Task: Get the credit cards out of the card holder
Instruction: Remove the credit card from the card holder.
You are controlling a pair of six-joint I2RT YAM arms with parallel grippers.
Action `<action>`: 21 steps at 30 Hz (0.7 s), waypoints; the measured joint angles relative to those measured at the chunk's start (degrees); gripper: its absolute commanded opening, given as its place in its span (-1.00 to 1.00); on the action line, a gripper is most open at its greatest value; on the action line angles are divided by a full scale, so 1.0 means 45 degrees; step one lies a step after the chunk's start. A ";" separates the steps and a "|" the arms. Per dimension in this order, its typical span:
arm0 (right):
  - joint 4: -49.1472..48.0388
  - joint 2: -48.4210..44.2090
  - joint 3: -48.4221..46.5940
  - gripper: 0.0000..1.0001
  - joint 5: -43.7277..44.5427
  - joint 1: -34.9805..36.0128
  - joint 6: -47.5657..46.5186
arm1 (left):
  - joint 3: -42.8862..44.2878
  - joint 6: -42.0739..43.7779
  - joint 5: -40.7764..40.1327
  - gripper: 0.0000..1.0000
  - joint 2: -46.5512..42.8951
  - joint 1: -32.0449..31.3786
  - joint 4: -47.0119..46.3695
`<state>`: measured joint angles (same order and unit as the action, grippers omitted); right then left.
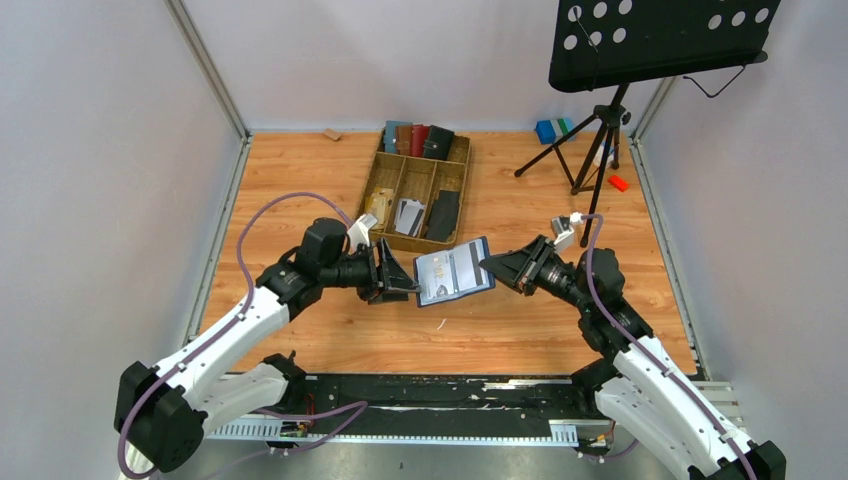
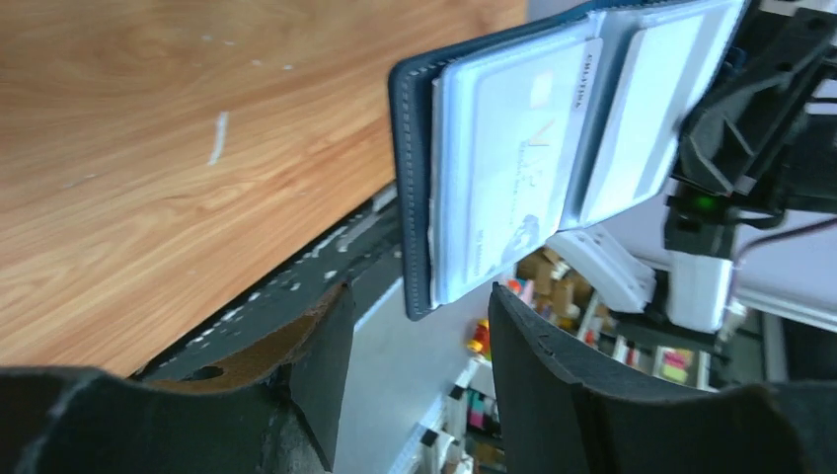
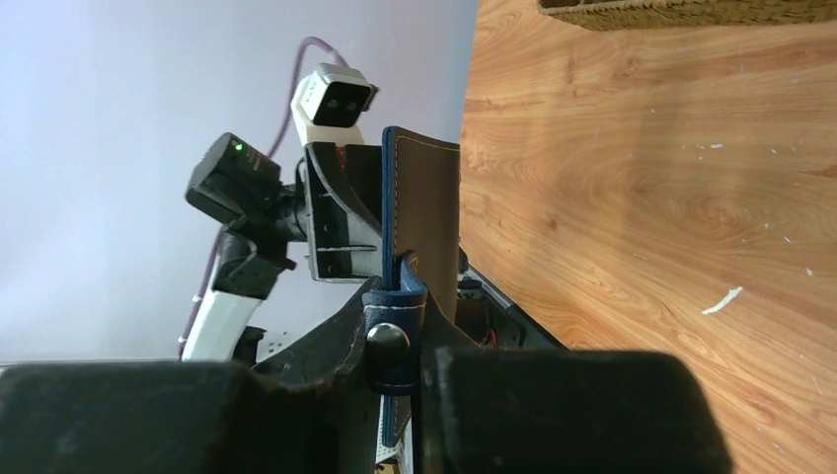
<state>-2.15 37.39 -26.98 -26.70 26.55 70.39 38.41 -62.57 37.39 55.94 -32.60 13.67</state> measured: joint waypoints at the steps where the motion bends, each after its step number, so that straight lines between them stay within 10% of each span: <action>1: 0.0107 0.0000 0.0000 -1.00 0.0024 0.0000 -0.0019 | 0.0379 0.0466 -0.0374 0.18 0.0058 0.0000 0.0913; 11: 0.1477 0.0311 -0.0335 -1.00 0.0141 0.0000 -0.0729 | 0.2599 0.2725 -0.2385 -0.25 -0.0102 0.0005 0.4362; 21: 0.1083 0.0719 -0.0369 -1.00 -0.0194 0.0000 -0.0350 | 0.0704 0.0117 -0.0704 -0.25 0.0117 -0.0763 -0.1044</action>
<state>2.72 40.62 -28.64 -27.57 26.55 68.82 41.58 -62.04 34.22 56.47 -36.03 8.97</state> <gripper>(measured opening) 0.131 0.375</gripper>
